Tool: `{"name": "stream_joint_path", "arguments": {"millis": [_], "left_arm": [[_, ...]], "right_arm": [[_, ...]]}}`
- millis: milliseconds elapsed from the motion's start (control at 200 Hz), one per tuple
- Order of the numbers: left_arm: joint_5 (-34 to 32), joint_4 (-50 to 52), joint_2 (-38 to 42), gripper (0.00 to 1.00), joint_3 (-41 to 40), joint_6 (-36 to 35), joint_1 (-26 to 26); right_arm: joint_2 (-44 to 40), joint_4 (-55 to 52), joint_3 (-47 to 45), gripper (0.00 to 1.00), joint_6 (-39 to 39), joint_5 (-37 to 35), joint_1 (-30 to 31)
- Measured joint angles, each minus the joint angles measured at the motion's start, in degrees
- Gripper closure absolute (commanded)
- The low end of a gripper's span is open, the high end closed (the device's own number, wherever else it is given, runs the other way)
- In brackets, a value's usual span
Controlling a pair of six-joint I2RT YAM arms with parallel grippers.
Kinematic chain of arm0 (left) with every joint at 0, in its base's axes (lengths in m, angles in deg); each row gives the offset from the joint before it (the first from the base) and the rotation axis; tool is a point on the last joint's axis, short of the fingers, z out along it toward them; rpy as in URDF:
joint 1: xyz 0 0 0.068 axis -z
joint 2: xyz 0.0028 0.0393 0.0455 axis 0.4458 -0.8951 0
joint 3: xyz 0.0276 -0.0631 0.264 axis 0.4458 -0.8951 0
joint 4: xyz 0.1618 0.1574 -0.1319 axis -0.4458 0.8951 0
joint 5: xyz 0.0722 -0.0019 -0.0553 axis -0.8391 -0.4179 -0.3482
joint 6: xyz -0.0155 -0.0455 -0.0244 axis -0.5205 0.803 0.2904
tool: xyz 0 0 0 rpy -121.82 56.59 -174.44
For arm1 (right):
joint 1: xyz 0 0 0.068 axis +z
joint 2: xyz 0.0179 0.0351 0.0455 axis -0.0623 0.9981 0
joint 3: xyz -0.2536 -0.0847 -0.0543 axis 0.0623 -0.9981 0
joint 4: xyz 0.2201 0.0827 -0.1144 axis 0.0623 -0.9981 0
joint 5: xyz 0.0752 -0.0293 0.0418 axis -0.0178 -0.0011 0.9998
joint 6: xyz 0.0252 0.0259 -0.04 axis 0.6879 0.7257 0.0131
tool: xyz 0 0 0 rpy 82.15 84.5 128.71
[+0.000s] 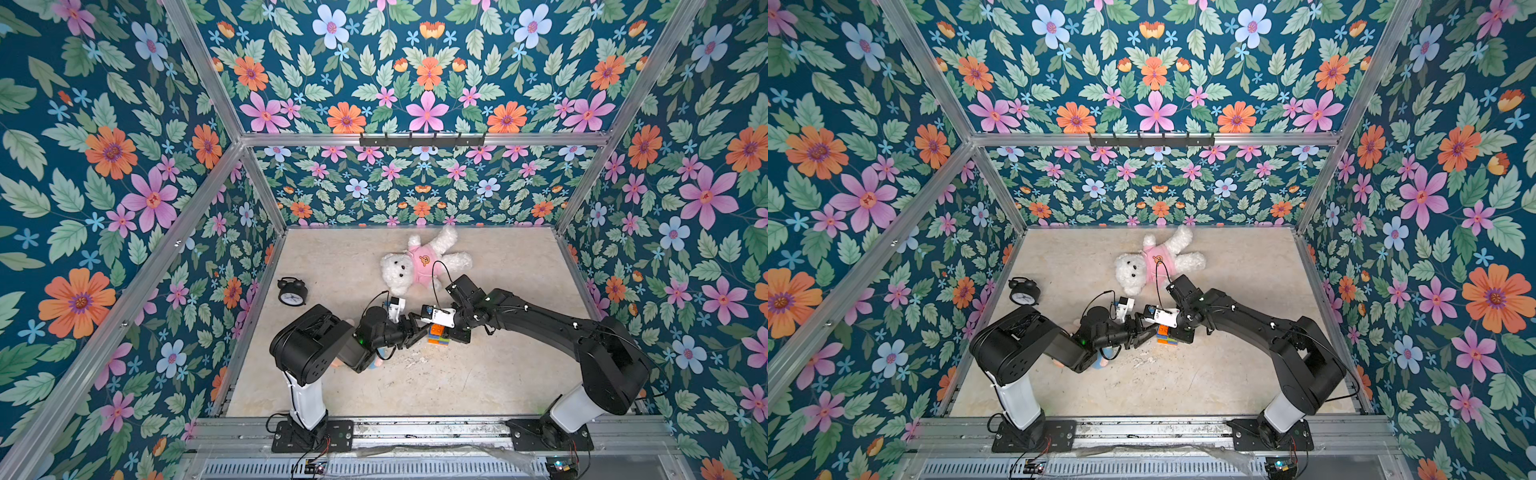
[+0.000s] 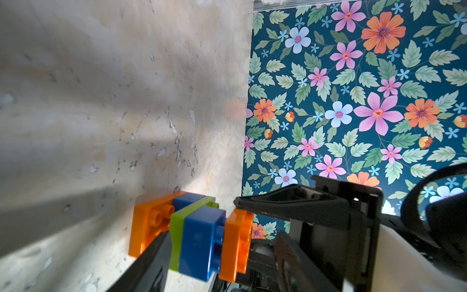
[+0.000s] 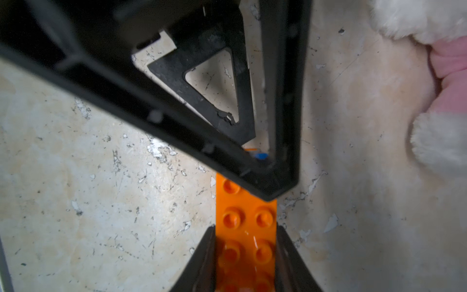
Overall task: Assemble the number 5 with lego
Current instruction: Assemble the lego brick with the lego brick.
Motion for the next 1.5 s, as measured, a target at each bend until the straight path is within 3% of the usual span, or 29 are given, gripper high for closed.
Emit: {"name": "stream_joint_path", "arguments": {"millis": [425,1500], "left_arm": [[2.2,-0.8,-2.6,0.3,0.2,0.0,0.0],[4.3,-0.8,-3.5,0.37,1.1,-1.5,0.0]], "right_arm": [[-0.2,0.9,-0.4,0.85,0.3,-0.2,0.1],[0.6,1.3,-0.2,0.86,1.4,-0.3,0.5]]}}
